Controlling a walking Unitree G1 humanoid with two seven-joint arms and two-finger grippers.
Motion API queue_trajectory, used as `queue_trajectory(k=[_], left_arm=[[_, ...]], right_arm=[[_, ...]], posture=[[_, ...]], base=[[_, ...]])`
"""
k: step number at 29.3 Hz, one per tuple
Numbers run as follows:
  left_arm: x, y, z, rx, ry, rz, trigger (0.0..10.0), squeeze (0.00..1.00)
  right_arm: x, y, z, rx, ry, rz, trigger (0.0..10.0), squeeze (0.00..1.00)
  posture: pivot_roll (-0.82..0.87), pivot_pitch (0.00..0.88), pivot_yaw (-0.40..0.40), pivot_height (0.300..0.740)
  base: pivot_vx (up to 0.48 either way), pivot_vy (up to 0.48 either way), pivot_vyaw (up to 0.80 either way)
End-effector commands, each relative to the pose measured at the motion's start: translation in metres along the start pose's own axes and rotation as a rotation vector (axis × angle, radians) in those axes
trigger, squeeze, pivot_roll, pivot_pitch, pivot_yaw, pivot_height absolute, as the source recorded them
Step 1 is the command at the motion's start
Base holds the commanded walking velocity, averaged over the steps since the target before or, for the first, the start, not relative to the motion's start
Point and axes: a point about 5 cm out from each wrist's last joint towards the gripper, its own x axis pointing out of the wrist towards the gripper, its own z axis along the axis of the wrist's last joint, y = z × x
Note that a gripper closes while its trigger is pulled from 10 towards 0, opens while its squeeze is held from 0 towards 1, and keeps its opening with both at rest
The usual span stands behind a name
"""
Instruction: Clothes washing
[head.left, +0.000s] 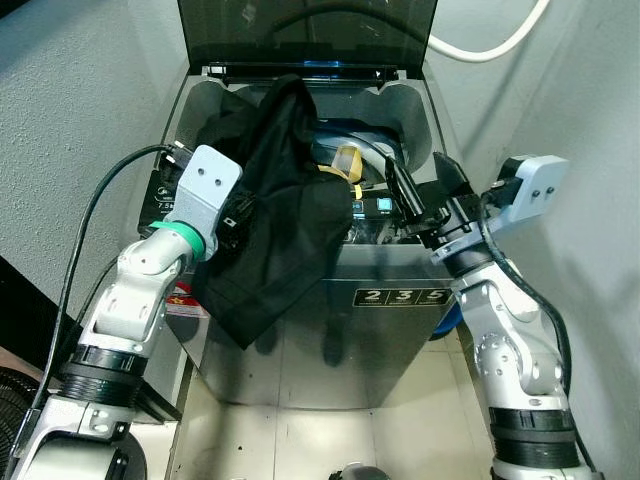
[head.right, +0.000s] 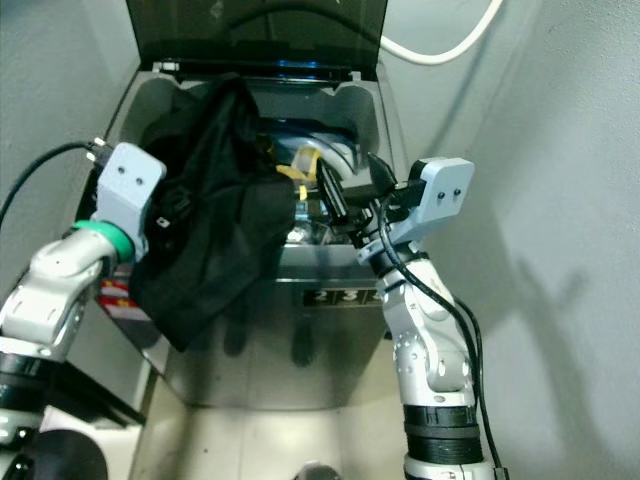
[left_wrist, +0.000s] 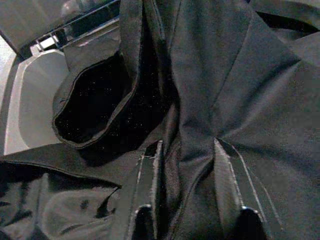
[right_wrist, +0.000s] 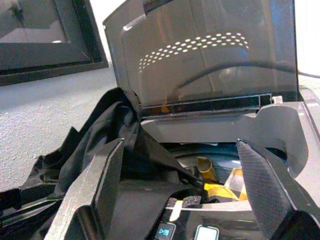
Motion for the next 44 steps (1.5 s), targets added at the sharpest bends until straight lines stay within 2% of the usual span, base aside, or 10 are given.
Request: queue_trajectory(k=[1,7,9,16,20,27,30,32,36,44], left_arm=[[0.000,0.001,-0.003,-0.018,-0.002,-0.003,0.0,0.00],[0.003,0.002,0.004,-0.016,-0.043,0.015,0.0,0.00],[0.003,0.005,0.017,0.004,-0.104,0.049,0.0,0.00],[0.004,0.008,0.023,0.010,-0.136,0.076,0.0,0.00],[0.008,0.022,0.039,0.062,-0.203,0.131,0.0,0.00],[0.010,0.036,0.046,0.106,-0.231,0.207,0.0,0.00],[0.013,0.054,0.058,0.140,-0.262,0.291,0.0,0.00],[0.013,0.057,0.060,0.144,-0.268,0.304,0.0,0.00],[0.015,0.078,0.080,0.198,-0.329,0.438,0.0,0.00],[0.021,0.099,0.105,0.217,-0.377,0.642,0.0,0.00]], right_arm=[[-0.001,0.000,0.000,0.002,0.006,-0.002,10.0,0.00],[0.000,-0.001,0.001,0.000,0.004,-0.004,10.0,0.00],[0.003,-0.002,0.005,-0.006,-0.004,0.002,10.0,0.00],[0.006,-0.002,0.007,-0.012,-0.012,0.006,10.0,0.00],[0.009,-0.001,0.011,-0.023,-0.032,0.004,10.0,0.00],[0.007,-0.001,0.011,-0.023,-0.029,-0.001,10.0,0.00],[0.008,-0.001,0.011,-0.023,-0.031,0.000,10.0,0.00],[0.008,-0.001,0.011,-0.023,-0.032,0.001,10.0,0.00],[0.009,0.000,0.011,-0.022,-0.035,-0.001,10.0,0.00],[0.009,0.000,0.010,-0.021,-0.038,-0.009,10.0,0.00]], posture=[[-0.03,0.000,0.042,0.740],[-0.03,0.000,0.032,0.740],[-0.06,0.000,0.017,0.740],[-0.08,0.000,0.024,0.740],[-0.10,0.000,0.037,0.740],[-0.10,0.000,0.038,0.740],[-0.11,0.000,0.038,0.740],[-0.11,0.000,0.038,0.740],[-0.11,0.000,0.041,0.740],[-0.12,0.000,0.048,0.740]], base=[[0.000,0.000,0.00],[0.000,0.000,0.00],[0.000,0.000,0.00],[0.000,0.000,0.00],[0.000,0.000,0.00],[0.000,0.000,0.00],[0.000,0.000,0.00],[0.000,0.000,0.00],[0.000,0.000,0.00],[0.000,0.000,0.00]])
